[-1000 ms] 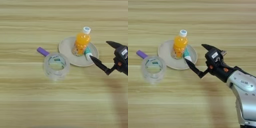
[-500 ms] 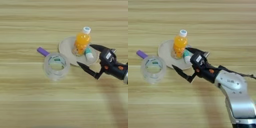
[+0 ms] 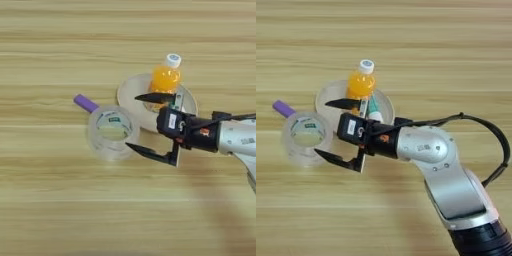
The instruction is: Move the objects on the table
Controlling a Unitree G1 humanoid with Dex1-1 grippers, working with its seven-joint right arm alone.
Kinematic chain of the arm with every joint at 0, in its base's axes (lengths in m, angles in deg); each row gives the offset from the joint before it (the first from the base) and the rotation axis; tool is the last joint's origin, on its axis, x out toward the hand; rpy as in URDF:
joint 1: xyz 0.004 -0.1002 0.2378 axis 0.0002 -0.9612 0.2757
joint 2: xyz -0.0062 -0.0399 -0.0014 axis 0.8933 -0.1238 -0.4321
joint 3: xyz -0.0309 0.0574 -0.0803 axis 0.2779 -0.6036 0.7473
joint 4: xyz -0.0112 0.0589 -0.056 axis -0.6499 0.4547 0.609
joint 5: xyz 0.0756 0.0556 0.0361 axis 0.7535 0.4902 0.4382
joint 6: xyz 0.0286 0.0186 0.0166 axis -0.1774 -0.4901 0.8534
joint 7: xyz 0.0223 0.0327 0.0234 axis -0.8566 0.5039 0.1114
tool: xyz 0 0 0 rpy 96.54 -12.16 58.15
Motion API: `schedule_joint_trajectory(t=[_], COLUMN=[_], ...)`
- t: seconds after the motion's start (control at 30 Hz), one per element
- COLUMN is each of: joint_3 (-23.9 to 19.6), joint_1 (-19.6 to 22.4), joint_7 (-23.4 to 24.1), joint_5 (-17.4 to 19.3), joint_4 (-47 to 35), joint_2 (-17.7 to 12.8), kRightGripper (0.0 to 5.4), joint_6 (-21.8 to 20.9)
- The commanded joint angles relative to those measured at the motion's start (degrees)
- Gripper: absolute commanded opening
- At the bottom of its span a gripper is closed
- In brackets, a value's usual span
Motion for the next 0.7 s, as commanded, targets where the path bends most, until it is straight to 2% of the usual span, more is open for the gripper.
schedule_joint_trajectory(t=[0.03, 0.4, 0.7], joint_3=[0.82, 9.82, 12.74], joint_1=[4.45, 7.76, 12.21], joint_7=[0.12, -1.85, -1.59], joint_5=[-1.45, -7.67, -9.82], joint_4=[-1.00, 4.44, 12.38], joint_2=[-2.22, -0.55, 3.67], kRightGripper=[5.35, 5.35, 5.35], joint_6=[-1.67, -3.02, -3.61])
